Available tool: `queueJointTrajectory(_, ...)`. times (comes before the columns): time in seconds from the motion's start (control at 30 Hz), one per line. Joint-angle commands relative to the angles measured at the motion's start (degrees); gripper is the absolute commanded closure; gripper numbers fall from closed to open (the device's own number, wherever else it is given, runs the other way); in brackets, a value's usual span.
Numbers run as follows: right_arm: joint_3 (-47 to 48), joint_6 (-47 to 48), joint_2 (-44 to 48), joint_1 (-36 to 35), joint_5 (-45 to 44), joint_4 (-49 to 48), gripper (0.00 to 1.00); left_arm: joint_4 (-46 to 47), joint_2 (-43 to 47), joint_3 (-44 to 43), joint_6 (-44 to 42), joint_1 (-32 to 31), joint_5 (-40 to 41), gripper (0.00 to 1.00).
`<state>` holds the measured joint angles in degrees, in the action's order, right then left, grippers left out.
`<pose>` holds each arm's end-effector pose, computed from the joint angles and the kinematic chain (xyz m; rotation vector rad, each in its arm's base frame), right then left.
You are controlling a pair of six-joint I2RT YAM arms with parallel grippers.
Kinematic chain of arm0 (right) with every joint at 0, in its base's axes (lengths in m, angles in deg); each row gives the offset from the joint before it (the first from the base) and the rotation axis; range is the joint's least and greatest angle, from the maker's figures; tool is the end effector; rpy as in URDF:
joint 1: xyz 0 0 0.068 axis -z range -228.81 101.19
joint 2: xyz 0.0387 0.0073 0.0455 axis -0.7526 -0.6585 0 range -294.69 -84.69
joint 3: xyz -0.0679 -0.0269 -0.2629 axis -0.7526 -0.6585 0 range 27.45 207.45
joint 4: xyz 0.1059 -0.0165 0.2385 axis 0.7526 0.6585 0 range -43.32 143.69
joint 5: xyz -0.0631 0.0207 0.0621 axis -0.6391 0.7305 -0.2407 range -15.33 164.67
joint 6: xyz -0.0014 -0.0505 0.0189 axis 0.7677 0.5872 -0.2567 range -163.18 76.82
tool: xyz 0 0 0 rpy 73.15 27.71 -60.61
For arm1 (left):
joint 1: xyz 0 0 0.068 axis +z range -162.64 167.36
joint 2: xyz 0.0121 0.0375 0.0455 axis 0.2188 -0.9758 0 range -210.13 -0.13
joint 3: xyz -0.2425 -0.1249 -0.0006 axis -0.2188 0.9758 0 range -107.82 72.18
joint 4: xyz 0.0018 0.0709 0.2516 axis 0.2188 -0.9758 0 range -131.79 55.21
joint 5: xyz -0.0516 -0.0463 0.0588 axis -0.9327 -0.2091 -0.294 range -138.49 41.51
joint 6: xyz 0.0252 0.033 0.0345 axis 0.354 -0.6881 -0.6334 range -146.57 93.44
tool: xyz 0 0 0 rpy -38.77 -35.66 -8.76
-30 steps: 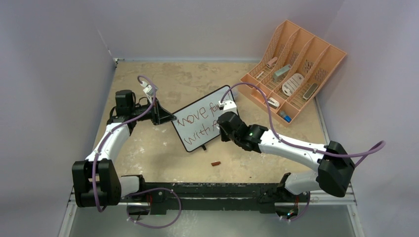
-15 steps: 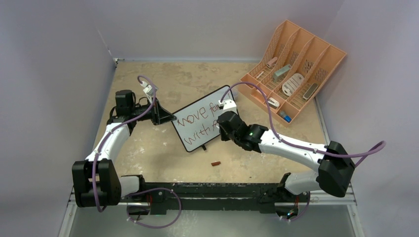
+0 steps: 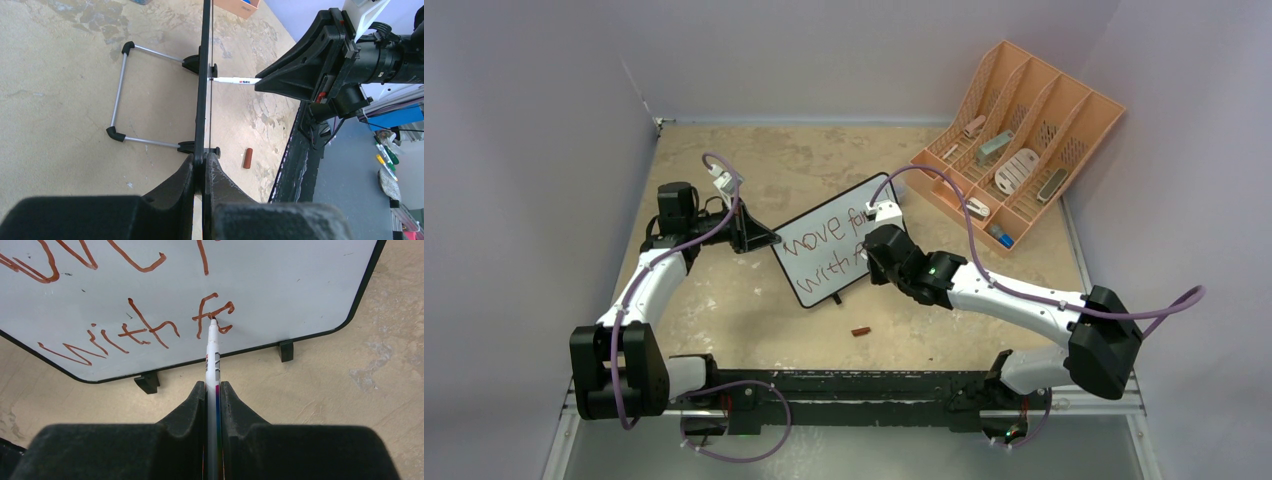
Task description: Write a sentence on the whiteboard
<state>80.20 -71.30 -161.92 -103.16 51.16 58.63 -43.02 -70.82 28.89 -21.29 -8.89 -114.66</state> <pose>0.1836 0.2317 0.2607 -0.2689 2.1545 0.3806 0.2512 -0.0162 0.2516 0.4860 1.9509 -1.2550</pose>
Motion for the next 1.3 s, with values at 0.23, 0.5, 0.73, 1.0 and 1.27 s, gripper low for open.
queueJointTrajectory(0.23,-1.6,-0.9,0.9,0.1,-1.0,-1.1,1.0,1.1,1.1,-0.5,-1.0,0.5,-0.1,1.0)
queueJointTrajectory(0.5,-1.6,-0.9,0.8,0.1,-2.4,-0.7,1.0,1.1,1.2,-0.5,-1.0,0.5,-0.2,1.0)
queueJointTrajectory(0.73,-1.2,-1.0,0.5,0.1,-3.5,-0.2,1.0,1.1,1.2,-0.5,-1.0,0.5,-0.2,1.0)
queueJointTrajectory(1.0,-0.8,-0.9,0.5,0.2,-4.4,-0.1,1.0,1.2,1.2,-0.5,-1.0,0.5,-0.3,1.0)
queueJointTrajectory(1.27,0.6,-0.3,0.5,0.4,-6.0,-1.0,1.0,1.2,1.2,-0.4,-1.0,0.5,-0.3,1.0)
